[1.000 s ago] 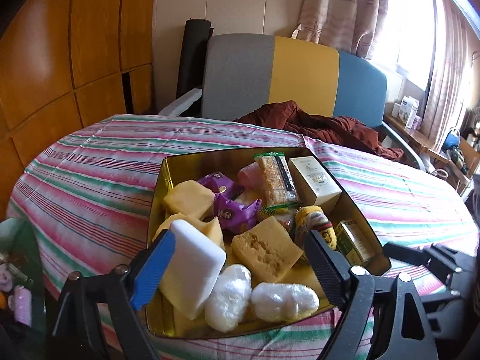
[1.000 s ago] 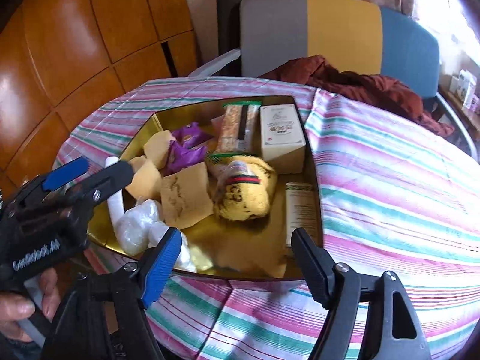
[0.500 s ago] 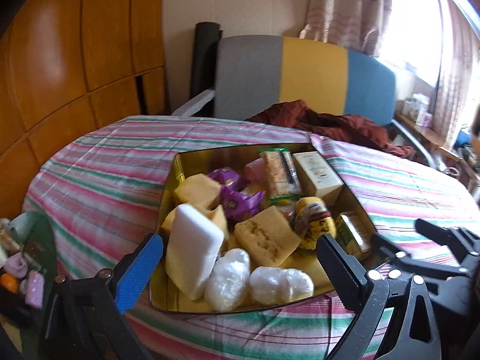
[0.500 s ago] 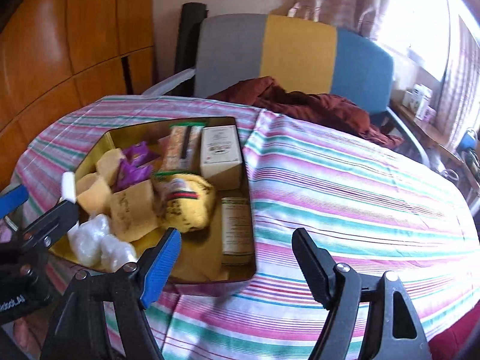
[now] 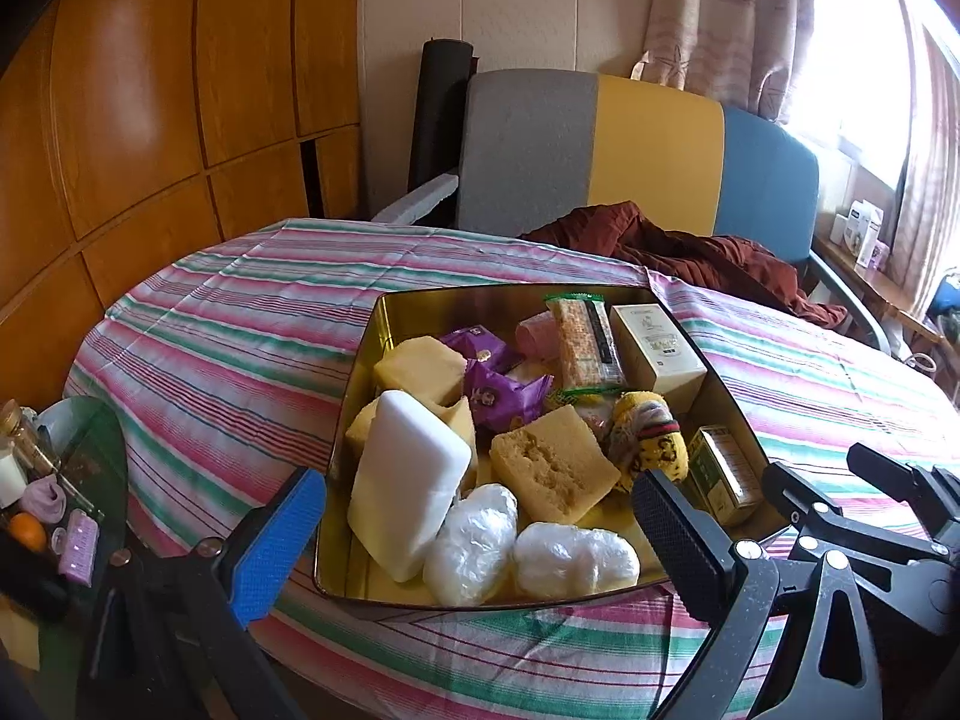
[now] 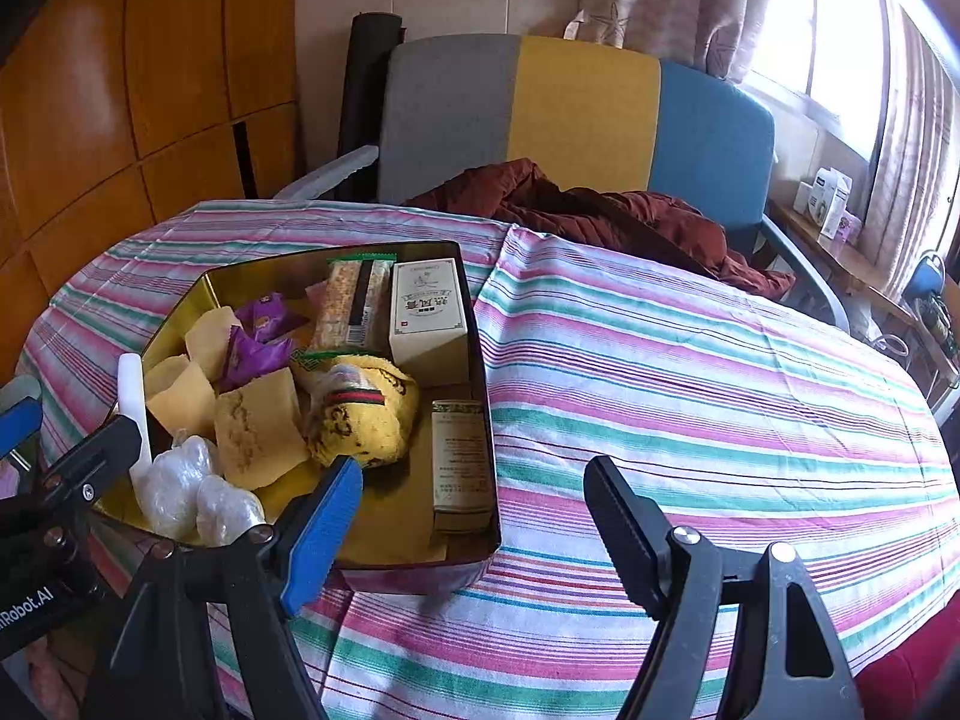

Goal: Organize objects

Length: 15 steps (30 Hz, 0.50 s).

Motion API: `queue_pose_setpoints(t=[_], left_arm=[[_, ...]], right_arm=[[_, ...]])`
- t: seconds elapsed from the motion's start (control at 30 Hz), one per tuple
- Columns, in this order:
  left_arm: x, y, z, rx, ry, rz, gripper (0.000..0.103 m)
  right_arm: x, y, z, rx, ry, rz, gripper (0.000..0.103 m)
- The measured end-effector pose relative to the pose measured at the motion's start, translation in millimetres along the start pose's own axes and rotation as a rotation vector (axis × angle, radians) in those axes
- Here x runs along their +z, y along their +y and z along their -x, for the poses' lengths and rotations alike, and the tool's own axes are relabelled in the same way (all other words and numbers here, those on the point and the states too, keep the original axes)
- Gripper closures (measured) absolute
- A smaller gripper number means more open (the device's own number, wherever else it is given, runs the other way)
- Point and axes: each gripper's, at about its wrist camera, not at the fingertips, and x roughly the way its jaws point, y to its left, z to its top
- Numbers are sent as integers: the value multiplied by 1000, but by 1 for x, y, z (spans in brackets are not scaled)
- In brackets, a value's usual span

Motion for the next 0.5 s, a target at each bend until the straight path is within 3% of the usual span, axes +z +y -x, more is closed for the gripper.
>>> queue_pose_setpoints(t=[0.5], left_arm=[[-1, 1, -1, 2, -2, -4, 0]], right_arm=[[-1, 4, -3, 6, 12, 9, 25]])
